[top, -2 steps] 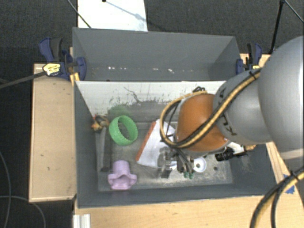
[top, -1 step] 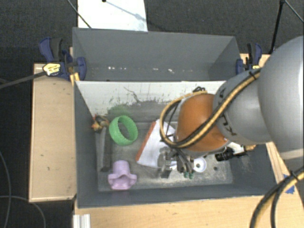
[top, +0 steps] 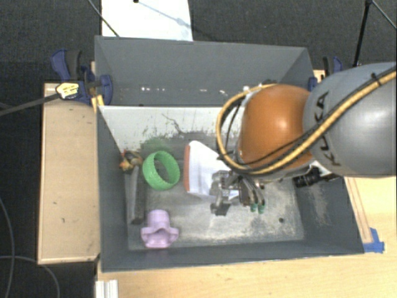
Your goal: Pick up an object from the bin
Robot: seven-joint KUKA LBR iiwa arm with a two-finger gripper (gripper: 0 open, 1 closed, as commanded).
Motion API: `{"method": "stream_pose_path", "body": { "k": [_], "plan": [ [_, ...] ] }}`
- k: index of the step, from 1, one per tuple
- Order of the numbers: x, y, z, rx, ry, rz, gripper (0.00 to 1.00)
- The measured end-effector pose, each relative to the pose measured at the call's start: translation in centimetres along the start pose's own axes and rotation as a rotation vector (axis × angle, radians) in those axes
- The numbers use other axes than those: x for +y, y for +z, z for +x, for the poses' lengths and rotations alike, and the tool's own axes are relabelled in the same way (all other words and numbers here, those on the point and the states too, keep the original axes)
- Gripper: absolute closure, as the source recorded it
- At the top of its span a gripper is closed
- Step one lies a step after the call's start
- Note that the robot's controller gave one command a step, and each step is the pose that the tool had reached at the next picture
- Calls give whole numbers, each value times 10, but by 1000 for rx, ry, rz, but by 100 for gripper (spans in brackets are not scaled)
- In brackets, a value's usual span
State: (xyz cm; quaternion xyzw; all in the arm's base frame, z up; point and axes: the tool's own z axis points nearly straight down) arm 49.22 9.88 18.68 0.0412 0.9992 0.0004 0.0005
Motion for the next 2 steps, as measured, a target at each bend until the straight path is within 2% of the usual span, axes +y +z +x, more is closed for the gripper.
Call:
{"method": "stream_pose_path", "body": {
  "k": [1, 2],
  "plan": [
    [0, 0, 0, 0, 1, 0, 100],
    [11, -40, -1, 3, -5, 1, 100]
  ]
}}
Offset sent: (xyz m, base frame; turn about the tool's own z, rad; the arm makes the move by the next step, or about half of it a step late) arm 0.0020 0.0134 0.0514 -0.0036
